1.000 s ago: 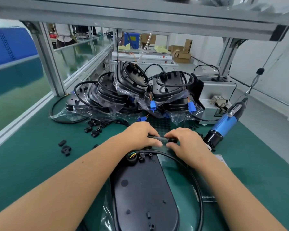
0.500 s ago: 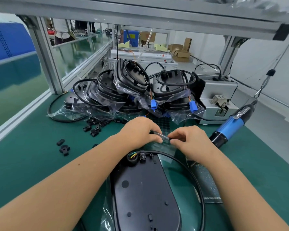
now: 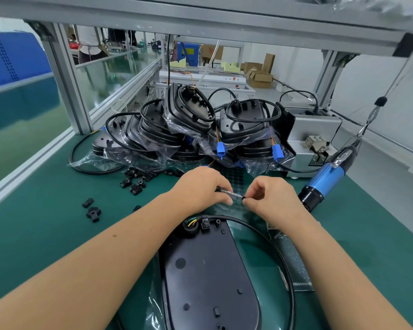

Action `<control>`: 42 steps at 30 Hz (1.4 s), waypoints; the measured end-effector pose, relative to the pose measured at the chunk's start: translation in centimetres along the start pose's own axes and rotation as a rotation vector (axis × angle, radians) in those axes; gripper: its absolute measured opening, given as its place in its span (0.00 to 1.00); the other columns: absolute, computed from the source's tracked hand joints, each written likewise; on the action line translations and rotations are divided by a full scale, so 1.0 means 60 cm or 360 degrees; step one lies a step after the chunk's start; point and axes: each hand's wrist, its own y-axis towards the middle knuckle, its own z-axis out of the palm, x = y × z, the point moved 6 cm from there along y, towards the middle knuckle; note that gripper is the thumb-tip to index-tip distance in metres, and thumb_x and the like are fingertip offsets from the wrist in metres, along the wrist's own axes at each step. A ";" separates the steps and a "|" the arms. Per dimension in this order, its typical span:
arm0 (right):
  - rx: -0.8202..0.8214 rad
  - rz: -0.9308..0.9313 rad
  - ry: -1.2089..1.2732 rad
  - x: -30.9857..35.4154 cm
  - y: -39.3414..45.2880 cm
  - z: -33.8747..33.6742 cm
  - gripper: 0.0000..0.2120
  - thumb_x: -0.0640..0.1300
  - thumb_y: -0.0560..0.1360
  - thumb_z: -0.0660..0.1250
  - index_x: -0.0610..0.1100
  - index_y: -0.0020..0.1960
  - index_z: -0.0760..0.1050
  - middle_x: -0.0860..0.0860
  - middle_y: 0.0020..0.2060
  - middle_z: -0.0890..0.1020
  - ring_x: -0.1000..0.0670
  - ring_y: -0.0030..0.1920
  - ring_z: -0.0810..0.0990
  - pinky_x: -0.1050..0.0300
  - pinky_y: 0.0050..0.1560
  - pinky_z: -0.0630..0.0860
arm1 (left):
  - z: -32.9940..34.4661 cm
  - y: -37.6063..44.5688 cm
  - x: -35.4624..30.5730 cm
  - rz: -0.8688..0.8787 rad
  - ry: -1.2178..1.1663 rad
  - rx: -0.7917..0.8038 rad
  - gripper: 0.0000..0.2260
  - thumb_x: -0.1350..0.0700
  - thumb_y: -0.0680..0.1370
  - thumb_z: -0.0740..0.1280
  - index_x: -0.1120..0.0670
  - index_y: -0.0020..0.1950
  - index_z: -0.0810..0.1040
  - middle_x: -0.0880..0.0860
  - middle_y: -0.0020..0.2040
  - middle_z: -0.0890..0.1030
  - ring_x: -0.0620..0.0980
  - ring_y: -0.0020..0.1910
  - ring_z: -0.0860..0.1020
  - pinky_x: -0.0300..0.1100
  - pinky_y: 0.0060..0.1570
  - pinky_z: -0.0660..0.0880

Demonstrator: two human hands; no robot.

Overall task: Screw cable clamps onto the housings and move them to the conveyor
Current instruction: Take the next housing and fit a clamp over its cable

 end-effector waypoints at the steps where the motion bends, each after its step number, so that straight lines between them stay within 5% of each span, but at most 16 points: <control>1: 0.0007 0.0005 0.0036 0.000 -0.001 0.001 0.10 0.42 0.69 0.73 0.53 0.38 0.73 0.58 0.35 0.80 0.57 0.39 0.79 0.63 0.40 0.73 | 0.000 0.000 0.000 -0.0009 -0.0007 0.0002 0.14 0.44 0.72 0.72 0.47 0.55 0.83 0.48 0.50 0.83 0.49 0.51 0.78 0.45 0.52 0.74; 12: 0.0121 -0.0027 -0.0034 0.004 0.000 0.002 0.05 0.44 0.71 0.73 0.52 0.39 0.80 0.59 0.36 0.81 0.61 0.38 0.78 0.74 0.37 0.69 | -0.002 -0.005 -0.001 -0.0015 -0.0006 0.0002 0.13 0.45 0.72 0.73 0.46 0.55 0.83 0.46 0.50 0.82 0.47 0.50 0.76 0.43 0.51 0.74; 21: -0.0051 -0.0094 -0.0098 0.016 -0.010 -0.005 0.04 0.43 0.72 0.70 0.50 0.39 0.78 0.56 0.36 0.81 0.55 0.41 0.79 0.59 0.45 0.75 | -0.006 -0.006 0.003 -0.0074 -0.0140 -0.0008 0.13 0.44 0.71 0.73 0.47 0.54 0.84 0.47 0.49 0.84 0.47 0.50 0.79 0.47 0.53 0.76; 28: -0.0046 -0.0133 -0.0038 0.013 -0.014 -0.009 0.05 0.44 0.73 0.68 0.52 0.39 0.78 0.58 0.37 0.81 0.56 0.42 0.78 0.59 0.46 0.75 | -0.007 -0.006 0.002 -0.0099 -0.0145 0.0001 0.14 0.44 0.72 0.72 0.47 0.54 0.84 0.47 0.50 0.84 0.47 0.52 0.79 0.46 0.53 0.76; 33: -0.0182 -0.0147 0.0190 0.025 -0.038 -0.036 0.07 0.44 0.74 0.68 0.52 0.38 0.78 0.57 0.36 0.81 0.59 0.37 0.77 0.65 0.42 0.73 | -0.005 -0.016 0.010 -0.0136 -0.0132 0.0081 0.23 0.40 0.70 0.73 0.44 0.64 0.78 0.46 0.62 0.80 0.47 0.62 0.75 0.40 0.58 0.71; 37: 0.0223 -0.0009 0.0736 0.066 -0.080 -0.027 0.07 0.45 0.73 0.68 0.52 0.37 0.80 0.55 0.29 0.80 0.58 0.30 0.75 0.65 0.31 0.74 | -0.038 -0.055 0.033 -0.0229 -0.0288 -0.0043 0.33 0.38 0.73 0.69 0.47 0.75 0.65 0.50 0.72 0.71 0.49 0.71 0.68 0.40 0.67 0.64; 42: 0.0659 -0.0244 0.0428 0.155 -0.141 0.035 0.07 0.45 0.74 0.68 0.50 0.37 0.79 0.59 0.27 0.78 0.62 0.28 0.73 0.71 0.31 0.68 | -0.070 -0.140 0.067 -0.0282 -0.0585 -0.0381 0.15 0.49 0.79 0.66 0.49 0.65 0.78 0.45 0.60 0.81 0.36 0.54 0.75 0.22 0.48 0.64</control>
